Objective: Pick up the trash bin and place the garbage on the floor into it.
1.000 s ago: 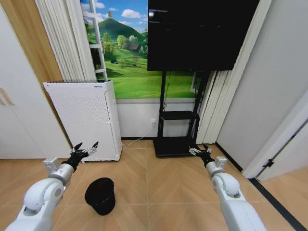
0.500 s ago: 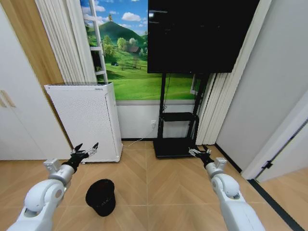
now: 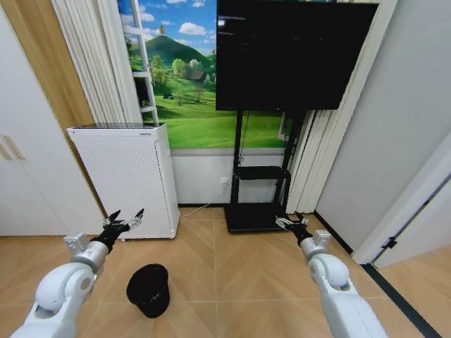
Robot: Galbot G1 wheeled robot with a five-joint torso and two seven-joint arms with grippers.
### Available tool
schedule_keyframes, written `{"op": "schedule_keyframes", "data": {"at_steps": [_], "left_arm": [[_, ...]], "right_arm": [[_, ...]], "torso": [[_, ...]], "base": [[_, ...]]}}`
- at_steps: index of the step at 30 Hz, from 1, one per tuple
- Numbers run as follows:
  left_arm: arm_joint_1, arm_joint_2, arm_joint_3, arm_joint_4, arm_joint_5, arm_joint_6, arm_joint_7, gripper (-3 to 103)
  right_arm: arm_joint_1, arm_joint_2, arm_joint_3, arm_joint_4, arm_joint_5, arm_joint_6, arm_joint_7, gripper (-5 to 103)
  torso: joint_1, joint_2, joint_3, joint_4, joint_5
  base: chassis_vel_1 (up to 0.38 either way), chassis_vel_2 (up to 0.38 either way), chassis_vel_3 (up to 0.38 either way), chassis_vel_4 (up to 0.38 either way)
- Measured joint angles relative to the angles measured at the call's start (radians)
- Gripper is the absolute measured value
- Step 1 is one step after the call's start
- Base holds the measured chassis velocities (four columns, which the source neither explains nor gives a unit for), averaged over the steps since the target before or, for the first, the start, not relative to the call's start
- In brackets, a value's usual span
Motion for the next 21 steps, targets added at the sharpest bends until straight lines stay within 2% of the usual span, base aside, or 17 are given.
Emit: {"op": "schedule_keyframes", "data": {"at_steps": [21], "left_arm": [[0.001, 0.006, -0.003, -0.009, -0.009, -0.001, 0.000, 100]], "right_arm": [[-0.001, -0.006, 0.000, 0.013, 0.003, -0.011, 0.000, 100]], "torso": [[0.040, 0.093, 0.053, 0.0000, 0.0000]], "base": [[0.000, 0.000, 0.000, 0.000]]}}
